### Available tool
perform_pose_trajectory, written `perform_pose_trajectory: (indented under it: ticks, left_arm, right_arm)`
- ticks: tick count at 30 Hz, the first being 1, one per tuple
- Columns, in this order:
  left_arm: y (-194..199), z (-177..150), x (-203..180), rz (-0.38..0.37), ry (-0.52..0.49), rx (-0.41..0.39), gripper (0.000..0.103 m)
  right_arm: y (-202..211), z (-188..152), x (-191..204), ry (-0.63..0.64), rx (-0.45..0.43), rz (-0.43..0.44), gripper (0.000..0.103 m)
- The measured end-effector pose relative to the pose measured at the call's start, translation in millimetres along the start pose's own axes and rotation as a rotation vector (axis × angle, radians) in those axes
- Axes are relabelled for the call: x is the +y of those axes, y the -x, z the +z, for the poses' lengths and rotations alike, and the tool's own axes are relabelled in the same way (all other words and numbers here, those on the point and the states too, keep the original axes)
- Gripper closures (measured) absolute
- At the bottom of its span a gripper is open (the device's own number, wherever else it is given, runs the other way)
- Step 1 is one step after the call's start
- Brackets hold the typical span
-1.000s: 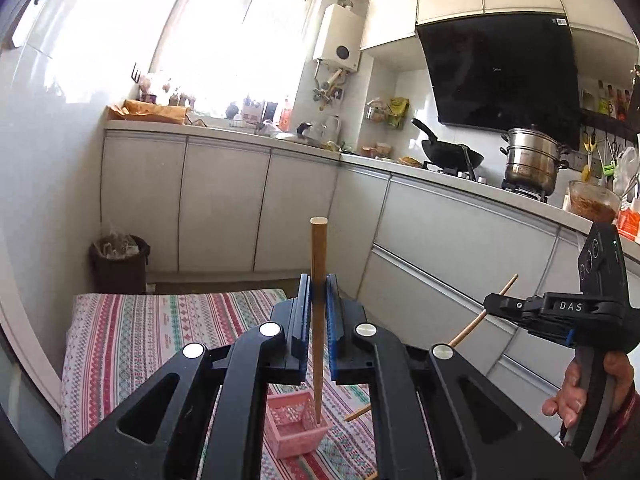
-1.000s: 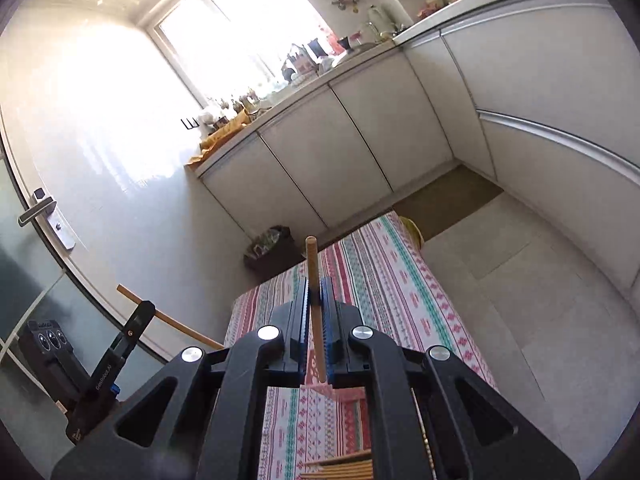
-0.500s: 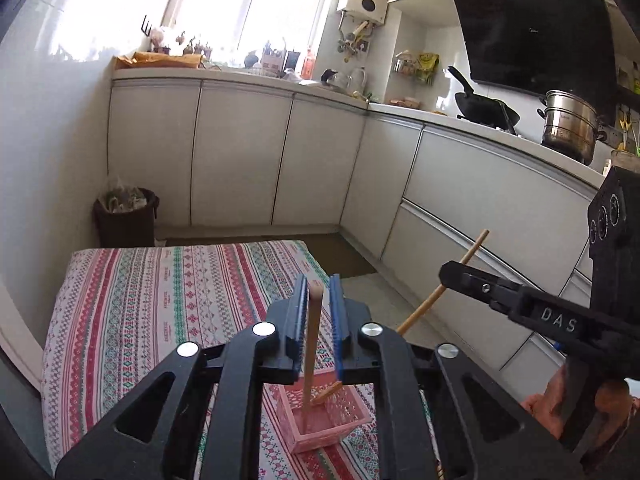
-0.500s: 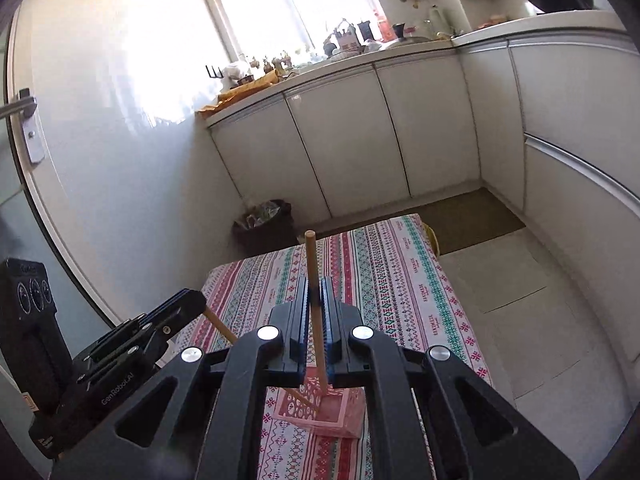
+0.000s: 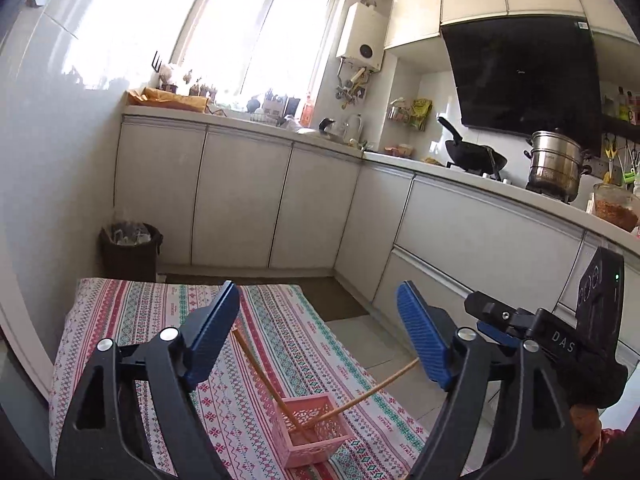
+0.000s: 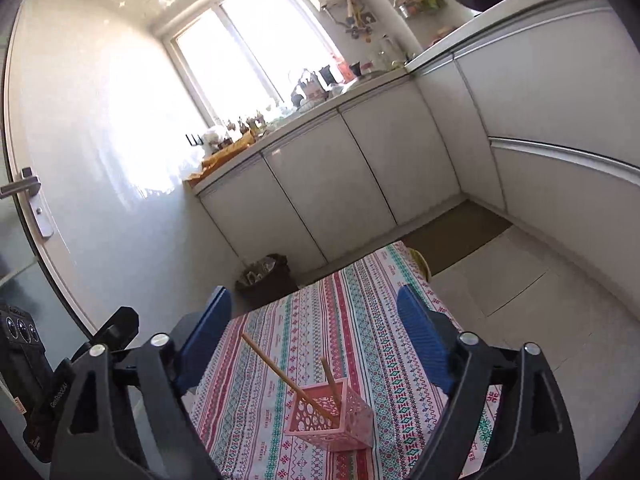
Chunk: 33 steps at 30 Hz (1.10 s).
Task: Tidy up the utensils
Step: 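Open both tools to drop the chopsticks into the pink basket, then grasp another wooden chopstick from the pile with the left tool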
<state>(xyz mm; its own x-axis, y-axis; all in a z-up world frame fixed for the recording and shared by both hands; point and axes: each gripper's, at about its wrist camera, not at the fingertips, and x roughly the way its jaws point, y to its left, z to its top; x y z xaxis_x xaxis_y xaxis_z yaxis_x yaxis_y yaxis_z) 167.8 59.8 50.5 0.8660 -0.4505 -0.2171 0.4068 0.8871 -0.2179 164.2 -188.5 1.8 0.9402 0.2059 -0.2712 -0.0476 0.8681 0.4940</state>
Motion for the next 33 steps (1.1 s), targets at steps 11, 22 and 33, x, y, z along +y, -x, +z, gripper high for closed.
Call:
perform_pose_trajectory:
  ticks: [11,22,33]
  left_arm:
    - [15,-20,-31,-0.067,-0.097,0.051,0.007]
    - [-4,-78,-44,-0.195,-0.251,0.367,0.007]
    - [-22,-170,-111,-0.466,-0.551,0.632,0.008]
  right_arm:
    - [54,-29,12,0.166,-0.103,-0.091,0.007]
    - [81,-45,-37,0.085,0.054,-0.245,0.007]
    - [94,-101,-139,-0.282,0.333,-0.321,0.007]
